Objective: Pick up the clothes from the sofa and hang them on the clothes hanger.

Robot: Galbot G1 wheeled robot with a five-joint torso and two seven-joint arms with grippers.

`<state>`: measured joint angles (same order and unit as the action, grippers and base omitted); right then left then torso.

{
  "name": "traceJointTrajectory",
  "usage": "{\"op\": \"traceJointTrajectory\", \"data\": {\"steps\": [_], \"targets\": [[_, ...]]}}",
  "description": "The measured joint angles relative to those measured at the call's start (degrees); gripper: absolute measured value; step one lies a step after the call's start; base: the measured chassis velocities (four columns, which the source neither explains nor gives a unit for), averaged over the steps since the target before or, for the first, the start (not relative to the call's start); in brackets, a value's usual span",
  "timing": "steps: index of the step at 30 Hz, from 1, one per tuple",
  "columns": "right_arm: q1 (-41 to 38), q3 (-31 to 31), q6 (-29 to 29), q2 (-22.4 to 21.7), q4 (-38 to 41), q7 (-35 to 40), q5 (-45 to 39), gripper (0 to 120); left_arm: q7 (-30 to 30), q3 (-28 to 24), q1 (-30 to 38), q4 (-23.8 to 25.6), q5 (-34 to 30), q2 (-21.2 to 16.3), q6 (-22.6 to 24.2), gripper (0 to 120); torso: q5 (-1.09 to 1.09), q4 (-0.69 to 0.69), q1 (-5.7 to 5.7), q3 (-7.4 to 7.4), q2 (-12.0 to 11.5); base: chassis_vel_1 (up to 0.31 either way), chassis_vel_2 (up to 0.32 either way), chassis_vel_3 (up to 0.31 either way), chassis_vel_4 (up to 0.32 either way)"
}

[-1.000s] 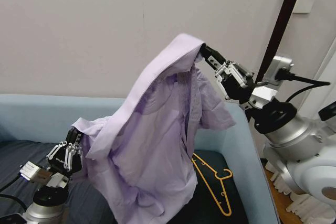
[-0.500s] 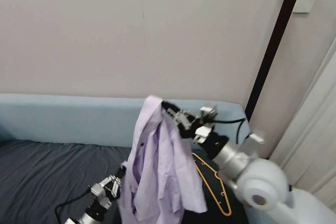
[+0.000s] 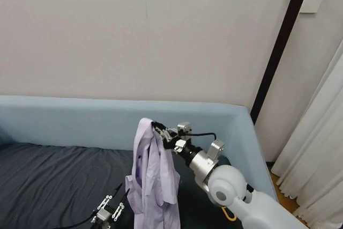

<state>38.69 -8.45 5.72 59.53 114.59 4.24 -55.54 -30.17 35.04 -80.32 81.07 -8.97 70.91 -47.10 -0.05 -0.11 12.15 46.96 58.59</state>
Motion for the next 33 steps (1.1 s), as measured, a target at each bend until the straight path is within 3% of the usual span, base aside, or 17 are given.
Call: {"op": "traceJointTrajectory", "data": {"steps": [5, 13, 17, 20, 22, 28, 33], "targets": [[-0.1, 1.4, 0.1, -0.6, 0.7, 0.1, -0.9, 0, -3.3, -1.3, -2.6, 5.6, -8.2, 0.0, 0.0, 74, 0.02, 0.06, 0.0, 0.0, 0.0, 0.0, 0.0, 0.0, 0.0], [0.8, 1.5, 0.1, -1.4, 2.0, -0.3, -0.8, 0, 5.7, -6.0, -1.2, 6.6, -1.0, 5.6, -0.3, 98, 0.02, 0.03, 0.0, 0.0, 0.0, 0.0, 0.0, 0.0, 0.0], [1.2, 1.8, 0.1, -2.0, 2.4, -0.4, -0.8, 0, 10.5, -8.0, -1.1, 5.9, 1.9, 8.5, -0.1, 100, 0.02, 0.03, 0.0, 0.0, 0.0, 0.0, 0.0, 0.0, 0.0], [1.3, 1.9, 0.1, -2.6, 2.7, -0.5, -0.8, 0, 20.5, -9.3, -1.3, 5.8, 5.5, 10.7, 1.5, 100, 0.02, 0.04, 0.0, 0.0, 0.0, 0.0, 0.0, 0.0, 0.0], [1.4, 1.9, 0.1, -2.7, 2.8, -0.6, -0.8, 0, 24.1, -9.9, -1.4, 6.1, 6.1, 11.5, 2.6, 100, 0.01, 0.04, 0.0, 0.0, 0.0, 0.0, 0.0, 0.0, 0.0], [1.4, 1.9, 0.2, -2.8, 2.9, -0.7, -0.8, 0, 25.7, -9.7, -1.9, 7.7, 6.7, 11.5, 3.3, 100, 0.01, 0.04, 0.0, 0.0, 0.0, 0.0, 0.0, 0.0, 0.0], [1.4, 2.3, 0.3, -3.3, 2.9, -0.7, -0.7, 0, 23.2, -8.1, -4.8, 10.8, 5.2, 8.6, 2.2, 100, 0.02, 0.05, 0.0, 0.0, 0.0, 0.0, 0.0, 0.0, 0.0]]}}
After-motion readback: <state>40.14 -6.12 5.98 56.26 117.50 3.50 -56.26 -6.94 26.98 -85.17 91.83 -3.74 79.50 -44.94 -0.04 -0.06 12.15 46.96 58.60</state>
